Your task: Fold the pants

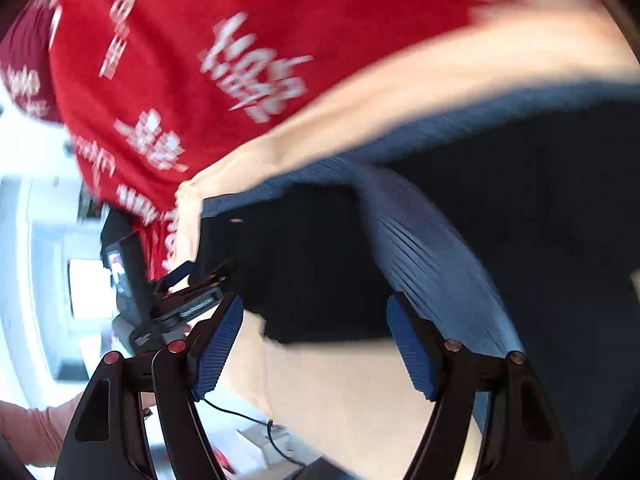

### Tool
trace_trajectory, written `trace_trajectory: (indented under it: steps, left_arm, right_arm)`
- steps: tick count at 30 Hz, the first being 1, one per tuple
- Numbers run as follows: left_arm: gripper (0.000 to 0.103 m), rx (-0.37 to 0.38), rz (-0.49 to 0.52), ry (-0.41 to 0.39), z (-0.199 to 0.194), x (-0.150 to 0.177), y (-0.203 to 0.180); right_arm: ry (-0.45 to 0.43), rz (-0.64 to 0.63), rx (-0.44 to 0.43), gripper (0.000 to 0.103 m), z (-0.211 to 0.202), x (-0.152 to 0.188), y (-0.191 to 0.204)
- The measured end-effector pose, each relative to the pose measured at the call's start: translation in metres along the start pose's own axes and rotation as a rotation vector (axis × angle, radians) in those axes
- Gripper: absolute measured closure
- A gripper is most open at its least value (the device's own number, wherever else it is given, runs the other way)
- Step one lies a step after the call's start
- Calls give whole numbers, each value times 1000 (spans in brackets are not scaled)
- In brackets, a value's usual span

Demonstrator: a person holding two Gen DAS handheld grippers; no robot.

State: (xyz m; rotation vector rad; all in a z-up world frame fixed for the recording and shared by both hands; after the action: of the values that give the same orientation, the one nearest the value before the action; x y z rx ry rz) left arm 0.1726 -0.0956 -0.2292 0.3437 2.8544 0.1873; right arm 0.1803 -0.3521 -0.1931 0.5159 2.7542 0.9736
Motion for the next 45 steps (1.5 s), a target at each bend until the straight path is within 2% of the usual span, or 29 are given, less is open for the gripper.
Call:
trace_trajectory:
  steps: [2,5,7,10,13,15,19,22,23,24,25,26,30,32,35,38,41,44,45]
  left_arm:
    - [0,51,46,6,-13,11,-32]
    - [0,138,130,1,-27,26,-88]
    - [0,163,191,6,-30,38,-115]
    - [0,245,243,-5,-42,54,-150]
    - [0,261,296,-15,-53,67,-176]
    - [0,278,305,-23,-60,72,-183]
    - [0,269,352,-32,-57,79,-185]
    - [0,268,372,-23,-52,86,-196]
    - [0,260,378,-13,-47,86,-198]
    - [0,252,380,-1,-44,87,-202]
    - [0,249,375,4,-42,86,-206]
    - [0,249,365,3,-42,86,-210]
    - [0,232,340,23,-43,80,-223]
    - [0,223,322,16,-48,72,-227]
    - [0,213,279,-3,-57,54,-229]
    - [0,198,220,-20,-61,30,-225]
    - [0,164,191,-68,-63,7,-220]
    - [0,121,167,-76,-53,-10,-214]
    - [0,116,150,-66,-48,-14,-214]
  right_arm:
    - [-32,94,37,25,-25,28,-33]
    - [-116,286,96,25,-69,88,-90]
    - [-165,378,128,25,-88,122,-117]
    - [-204,498,179,25,-101,170,-158]
    - [-237,579,197,25,-102,198,-187]
    - [-254,619,164,26,-97,205,-195]
    - [-283,599,48,37,-86,195,-198]
    - [-260,580,-31,40,-74,187,-196]
    - [-249,579,-36,43,-70,185,-198]
    - [-235,589,-45,54,-68,185,-201]
    - [-221,598,-53,81,-68,186,-203]
    - [-215,601,-93,84,-72,182,-201]
    - [-247,478,-94,88,-113,148,-173]
    - [-275,419,-111,88,-140,118,-158]
    - [-332,293,-109,88,-191,47,-136]
    - [-366,201,-85,88,-223,-18,-129]
    - [-377,129,27,86,-232,-99,-138]
    - [-375,87,191,77,-222,-147,-157]
    - [-367,58,271,54,-217,-163,-163]
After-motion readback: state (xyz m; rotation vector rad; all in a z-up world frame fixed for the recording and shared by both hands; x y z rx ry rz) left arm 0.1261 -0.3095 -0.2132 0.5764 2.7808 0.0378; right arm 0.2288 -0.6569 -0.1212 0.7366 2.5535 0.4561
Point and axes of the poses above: each gripper's, at about its wrist camera, not at the fingertips, and z roughly the way its jaws point, y to its left, x to its underside, the point moved 8 cm from there along z, roughly the way its jaws point, and after that the axes turned 2 degrees about x, right-handed, at the moved point
